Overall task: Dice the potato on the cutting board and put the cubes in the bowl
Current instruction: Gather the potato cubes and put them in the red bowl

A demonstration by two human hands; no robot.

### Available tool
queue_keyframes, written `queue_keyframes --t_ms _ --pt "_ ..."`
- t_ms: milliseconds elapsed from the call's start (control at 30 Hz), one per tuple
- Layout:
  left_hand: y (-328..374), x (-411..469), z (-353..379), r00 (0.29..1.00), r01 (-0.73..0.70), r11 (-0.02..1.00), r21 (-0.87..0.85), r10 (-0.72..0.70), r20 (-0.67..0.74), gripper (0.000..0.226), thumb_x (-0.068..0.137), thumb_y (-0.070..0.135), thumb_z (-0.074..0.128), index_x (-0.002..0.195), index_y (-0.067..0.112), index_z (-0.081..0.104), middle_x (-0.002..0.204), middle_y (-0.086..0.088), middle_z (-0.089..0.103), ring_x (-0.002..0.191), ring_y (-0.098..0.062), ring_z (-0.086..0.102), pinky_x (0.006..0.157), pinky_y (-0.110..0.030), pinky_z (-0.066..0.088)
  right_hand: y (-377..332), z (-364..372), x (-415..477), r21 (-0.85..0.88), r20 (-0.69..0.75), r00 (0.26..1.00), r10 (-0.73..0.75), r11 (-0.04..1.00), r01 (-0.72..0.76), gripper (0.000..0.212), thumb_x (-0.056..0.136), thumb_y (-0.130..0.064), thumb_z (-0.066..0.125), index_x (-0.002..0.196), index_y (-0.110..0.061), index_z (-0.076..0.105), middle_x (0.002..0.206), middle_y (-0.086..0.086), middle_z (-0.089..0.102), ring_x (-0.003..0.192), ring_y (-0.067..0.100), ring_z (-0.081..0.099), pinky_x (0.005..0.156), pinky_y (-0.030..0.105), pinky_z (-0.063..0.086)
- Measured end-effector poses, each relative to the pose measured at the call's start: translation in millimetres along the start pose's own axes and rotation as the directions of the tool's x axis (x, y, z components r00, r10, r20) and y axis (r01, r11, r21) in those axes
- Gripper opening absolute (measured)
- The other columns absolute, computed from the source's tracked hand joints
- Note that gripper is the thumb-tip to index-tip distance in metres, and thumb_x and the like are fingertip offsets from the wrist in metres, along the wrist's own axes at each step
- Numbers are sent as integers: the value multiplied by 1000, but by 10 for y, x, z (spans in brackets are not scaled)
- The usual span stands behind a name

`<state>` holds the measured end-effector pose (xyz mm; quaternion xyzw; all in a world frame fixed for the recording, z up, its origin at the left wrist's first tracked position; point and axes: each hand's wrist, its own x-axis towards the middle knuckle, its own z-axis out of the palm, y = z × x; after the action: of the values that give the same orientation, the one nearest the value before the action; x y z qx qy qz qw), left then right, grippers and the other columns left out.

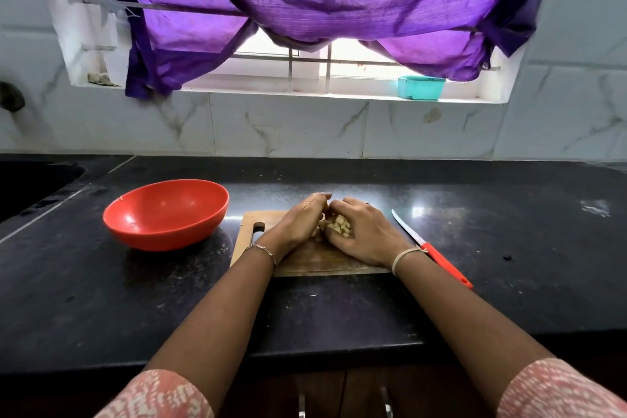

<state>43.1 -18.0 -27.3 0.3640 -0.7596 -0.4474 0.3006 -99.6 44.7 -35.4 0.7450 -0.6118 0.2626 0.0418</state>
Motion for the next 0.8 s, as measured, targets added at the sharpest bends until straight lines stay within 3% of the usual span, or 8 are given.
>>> queue_keyframes --t_ms 167,433,600,733,800 --pt "-38 22 4 998 -33 999 -33 31 -50 42 102 28 22 134 21 49 122 -5 58 108 -17 55 94 -32 45 -13 4 10 -14 -41 998 -43 999 42 31 84 -42 51 107 -23 61 92 -1 63 80 20 59 72 40 51" --pt "-29 48 -18 998 -14 1000 27 15 -53 45 100 32 23 135 22 49 120 1 53 122 -18 47 109 -39 37 -21 15 4 -39 -121 991 -57 998 53 27 90 -39 47 100 -18 61 87 1 61 76 22 57 67 34 45" --pt "-30 134 8 1000 2 998 62 -1 -20 68 79 48 23 133 20 54 132 0 57 122 -15 50 109 -41 37 -2 7 5 5 -161 985 -57 998 59 25 93 -32 47 103 -15 62 90 3 64 77 20 56 67 26 37" --pt "-45 173 -13 999 33 999 -9 -33 -42 58 87 45 26 127 17 58 111 1 67 111 -17 58 103 -43 44 17 -4 20 105 -220 975 -20 994 44 17 97 -24 51 93 -12 61 81 0 61 72 16 53 64 23 32" --pt "-59 172 -25 997 51 998 -37 -53 -60 45 94 39 26 121 22 57 97 3 70 105 -21 60 99 -44 46 39 1 34 187 -249 968 26 982 22 19 97 -25 50 88 -12 61 77 -1 61 70 16 54 64 28 38"
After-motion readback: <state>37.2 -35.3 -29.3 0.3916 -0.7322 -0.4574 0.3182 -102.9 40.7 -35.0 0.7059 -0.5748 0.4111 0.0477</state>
